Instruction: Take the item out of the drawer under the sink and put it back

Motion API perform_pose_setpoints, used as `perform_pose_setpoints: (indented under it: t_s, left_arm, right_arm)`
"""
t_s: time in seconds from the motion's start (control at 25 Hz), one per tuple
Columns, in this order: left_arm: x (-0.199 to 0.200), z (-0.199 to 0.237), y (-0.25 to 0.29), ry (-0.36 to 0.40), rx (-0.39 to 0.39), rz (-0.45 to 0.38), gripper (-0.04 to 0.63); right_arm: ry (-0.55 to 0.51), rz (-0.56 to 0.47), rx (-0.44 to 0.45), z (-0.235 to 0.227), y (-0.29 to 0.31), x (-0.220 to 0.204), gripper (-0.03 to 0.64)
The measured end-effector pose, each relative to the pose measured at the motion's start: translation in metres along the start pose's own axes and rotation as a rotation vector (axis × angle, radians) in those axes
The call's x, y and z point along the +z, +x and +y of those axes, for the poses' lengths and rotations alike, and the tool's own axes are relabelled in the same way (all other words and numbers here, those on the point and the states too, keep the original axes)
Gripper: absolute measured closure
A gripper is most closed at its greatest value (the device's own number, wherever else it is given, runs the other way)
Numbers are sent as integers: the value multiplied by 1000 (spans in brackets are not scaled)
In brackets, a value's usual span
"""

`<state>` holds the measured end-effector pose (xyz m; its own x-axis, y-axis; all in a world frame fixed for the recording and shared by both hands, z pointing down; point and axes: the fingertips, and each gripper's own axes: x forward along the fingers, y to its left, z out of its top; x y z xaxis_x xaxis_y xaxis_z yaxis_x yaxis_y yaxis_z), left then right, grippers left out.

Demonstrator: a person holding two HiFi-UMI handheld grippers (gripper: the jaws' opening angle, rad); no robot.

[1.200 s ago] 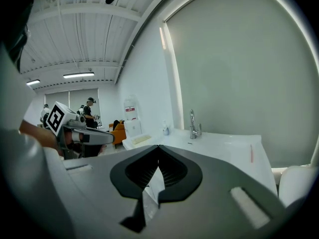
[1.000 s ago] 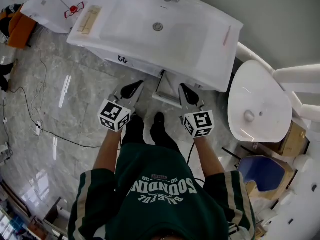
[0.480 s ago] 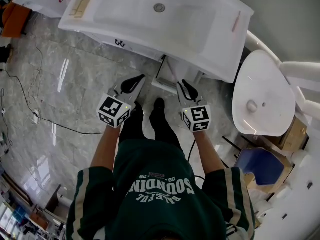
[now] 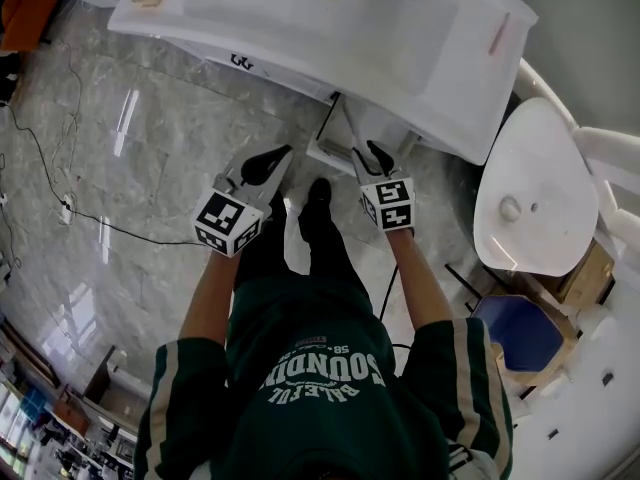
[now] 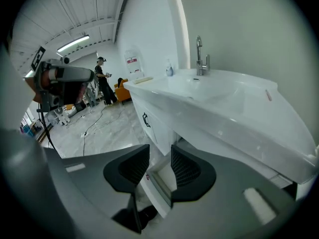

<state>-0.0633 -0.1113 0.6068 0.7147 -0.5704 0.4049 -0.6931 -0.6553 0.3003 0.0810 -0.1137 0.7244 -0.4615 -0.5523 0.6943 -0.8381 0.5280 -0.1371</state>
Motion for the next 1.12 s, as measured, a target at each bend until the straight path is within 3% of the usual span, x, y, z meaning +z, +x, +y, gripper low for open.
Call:
perform_pose_setpoints:
  t_s: [0.48, 1.12]
  left_arm:
    - [-39, 13, 13, -63, 21, 13, 546]
    - [-73, 48, 8, -111, 89, 52, 546]
  right_arm:
    - [-45, 251, 11, -32, 100, -79, 491]
    - [-8, 474, -31, -67, 181, -159, 492]
